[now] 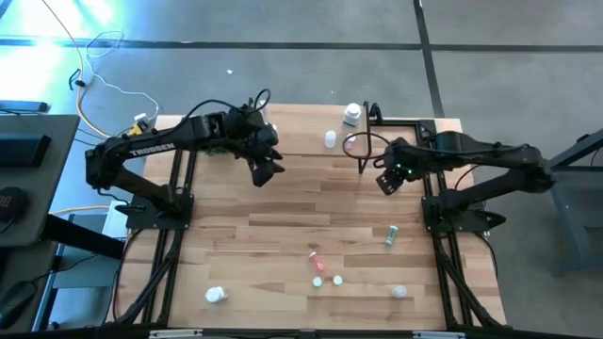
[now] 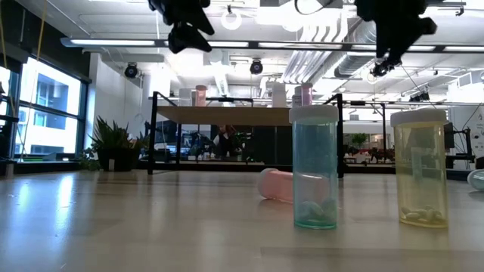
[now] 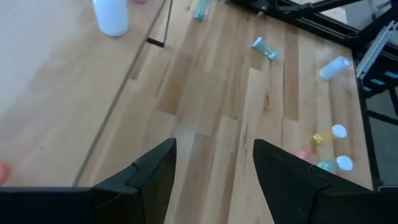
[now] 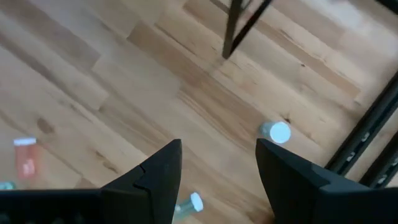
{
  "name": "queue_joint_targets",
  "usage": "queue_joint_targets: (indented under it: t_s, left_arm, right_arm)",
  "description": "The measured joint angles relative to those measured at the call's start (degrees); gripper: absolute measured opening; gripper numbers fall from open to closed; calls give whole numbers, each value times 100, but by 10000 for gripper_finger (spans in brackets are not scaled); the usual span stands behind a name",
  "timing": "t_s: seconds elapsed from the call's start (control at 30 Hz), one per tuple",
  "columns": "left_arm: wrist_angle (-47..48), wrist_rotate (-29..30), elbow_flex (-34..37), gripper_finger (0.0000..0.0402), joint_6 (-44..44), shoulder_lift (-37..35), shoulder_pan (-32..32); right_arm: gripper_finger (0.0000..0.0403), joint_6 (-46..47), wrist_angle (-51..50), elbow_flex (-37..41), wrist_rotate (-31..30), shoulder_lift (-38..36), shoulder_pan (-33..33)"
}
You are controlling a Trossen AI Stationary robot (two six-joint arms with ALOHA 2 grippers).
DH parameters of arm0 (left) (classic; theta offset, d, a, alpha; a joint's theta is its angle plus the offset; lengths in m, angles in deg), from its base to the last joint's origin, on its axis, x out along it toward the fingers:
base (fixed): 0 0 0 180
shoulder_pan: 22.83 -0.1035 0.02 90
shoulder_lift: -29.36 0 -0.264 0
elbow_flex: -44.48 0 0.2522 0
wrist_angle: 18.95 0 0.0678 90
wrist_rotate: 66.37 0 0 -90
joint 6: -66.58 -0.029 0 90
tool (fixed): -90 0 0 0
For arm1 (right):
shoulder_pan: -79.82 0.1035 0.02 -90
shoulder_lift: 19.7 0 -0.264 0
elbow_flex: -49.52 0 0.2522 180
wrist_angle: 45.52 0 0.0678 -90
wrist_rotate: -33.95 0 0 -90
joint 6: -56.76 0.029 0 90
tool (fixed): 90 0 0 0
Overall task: Pick and place medicine bottles onto shelf by color
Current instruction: Put the top blue pill bottle on the shelf
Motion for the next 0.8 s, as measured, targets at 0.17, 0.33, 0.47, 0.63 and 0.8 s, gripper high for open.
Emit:
queue_joint_targets:
  t_s: [0.17,0.33,0.47,0.63,0.8]
  left_arm:
    - [30,271,0,202,103,2,280]
    - [37,274,0,202,111,4,488]
    - [47,287,0,202,99,4,581]
    - [53,287,0,202,88,4,578]
    - [53,287,0,202,-118,4,561]
  right_arm:
    - [197,367,202,644,-261,-292,-32]
    - [202,608,371,1228,-372,-447,-270]
    - [216,711,510,1654,-321,-547,-537]
    - [228,701,1056,2090,-104,-731,-837]
    - [229,708,1135,2317,-99,-893,-1195]
